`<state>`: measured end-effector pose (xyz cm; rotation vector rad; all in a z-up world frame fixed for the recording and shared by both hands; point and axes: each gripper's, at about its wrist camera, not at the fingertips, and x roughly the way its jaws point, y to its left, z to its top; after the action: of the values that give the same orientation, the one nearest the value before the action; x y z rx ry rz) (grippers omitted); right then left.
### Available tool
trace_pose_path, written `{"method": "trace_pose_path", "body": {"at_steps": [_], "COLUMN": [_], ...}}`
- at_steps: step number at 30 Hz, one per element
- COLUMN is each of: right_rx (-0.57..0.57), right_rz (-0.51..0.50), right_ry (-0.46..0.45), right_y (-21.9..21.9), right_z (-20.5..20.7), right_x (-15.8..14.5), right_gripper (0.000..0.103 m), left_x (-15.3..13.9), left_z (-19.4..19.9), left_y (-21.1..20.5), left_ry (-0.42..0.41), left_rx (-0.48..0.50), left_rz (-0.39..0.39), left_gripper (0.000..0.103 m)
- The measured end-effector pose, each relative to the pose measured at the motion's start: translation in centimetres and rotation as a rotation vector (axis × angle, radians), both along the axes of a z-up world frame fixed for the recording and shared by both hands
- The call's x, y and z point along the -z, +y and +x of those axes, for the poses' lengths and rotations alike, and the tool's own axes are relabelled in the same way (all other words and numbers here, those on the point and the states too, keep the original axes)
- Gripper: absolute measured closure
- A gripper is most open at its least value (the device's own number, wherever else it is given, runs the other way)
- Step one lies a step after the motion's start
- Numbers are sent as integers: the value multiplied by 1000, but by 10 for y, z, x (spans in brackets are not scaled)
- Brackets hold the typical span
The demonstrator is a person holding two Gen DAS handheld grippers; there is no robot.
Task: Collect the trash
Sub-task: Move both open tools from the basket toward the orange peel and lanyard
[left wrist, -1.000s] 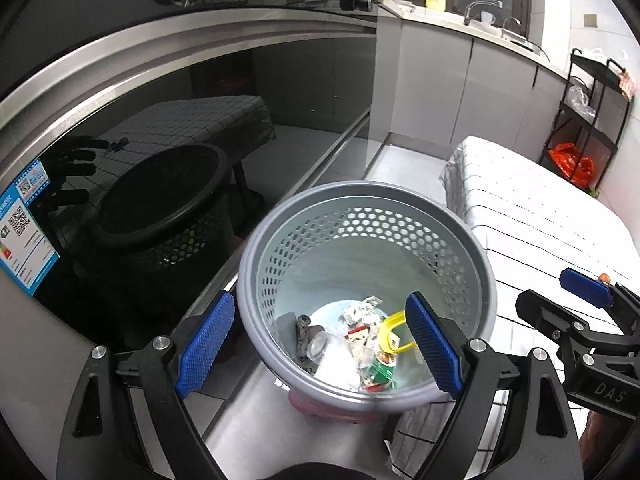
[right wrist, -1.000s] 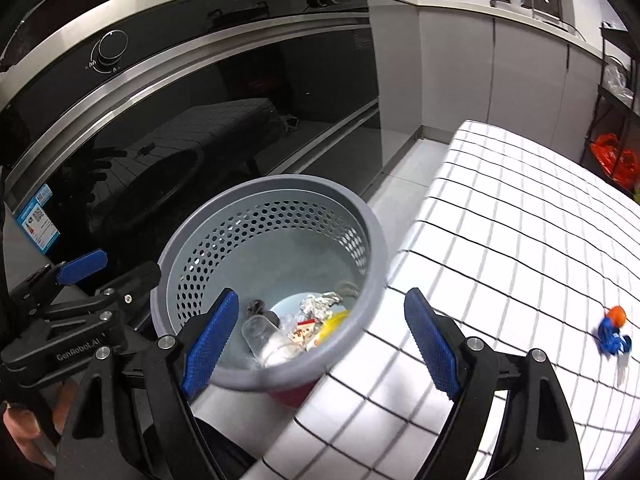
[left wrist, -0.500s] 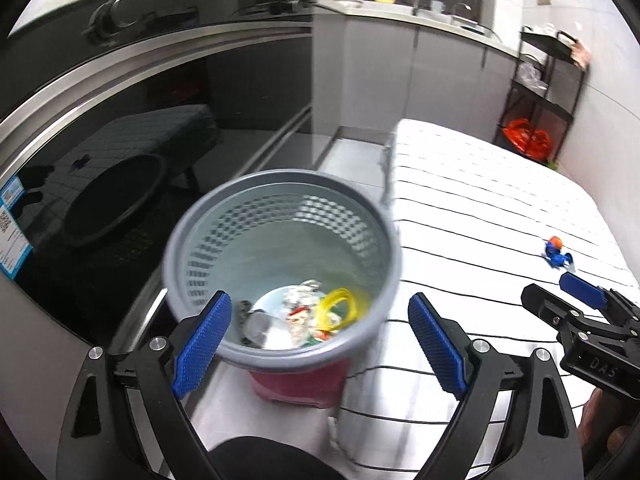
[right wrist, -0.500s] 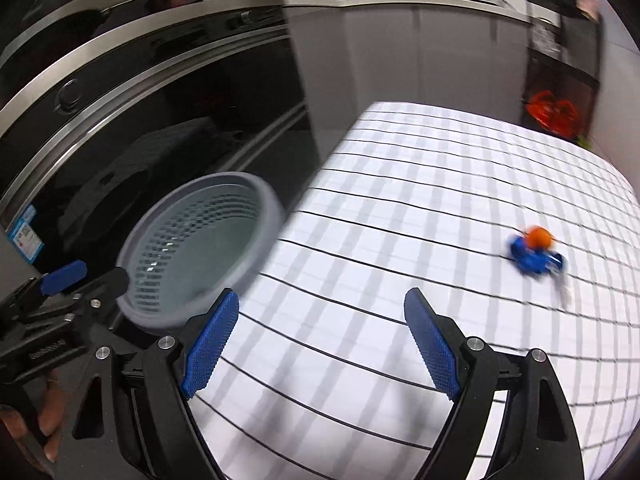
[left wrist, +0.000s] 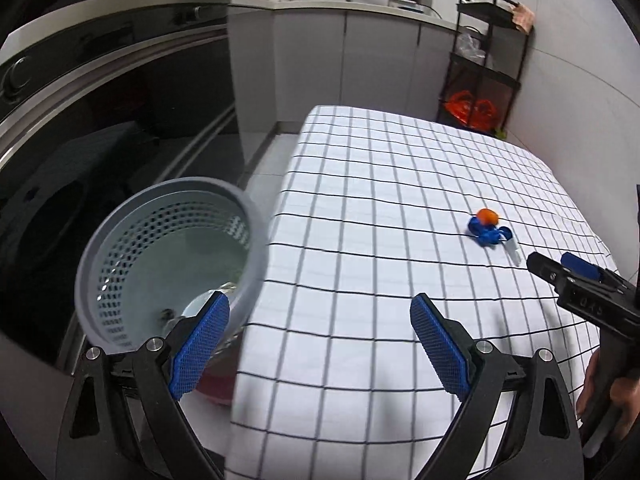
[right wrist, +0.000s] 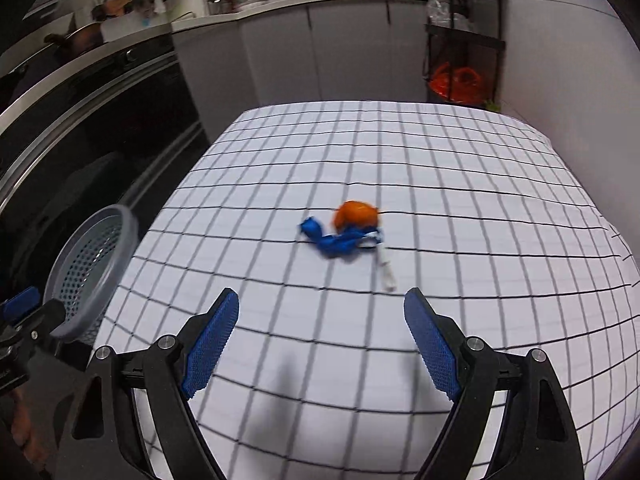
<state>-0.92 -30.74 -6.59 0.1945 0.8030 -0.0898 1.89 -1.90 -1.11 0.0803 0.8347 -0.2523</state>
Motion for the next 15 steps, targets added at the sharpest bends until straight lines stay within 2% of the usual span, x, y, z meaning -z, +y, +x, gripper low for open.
{"method": "trace_pose_path", "body": {"at_steps": [6,15], "right_rx": [7,-37], "right_rz": [-12,9], "right_ry": [18,75], "right_y": [-24,-25], "right_z": [20,58], "right_x": [7,36], "right_gripper": [22,22], "left_x": [5,18], "left_z": [10,19], "left_y": [-36,-61], "left_ry": [6,23], "left_rx": [39,57], "left_rz": [5,32], "left_gripper": [12,12]}}
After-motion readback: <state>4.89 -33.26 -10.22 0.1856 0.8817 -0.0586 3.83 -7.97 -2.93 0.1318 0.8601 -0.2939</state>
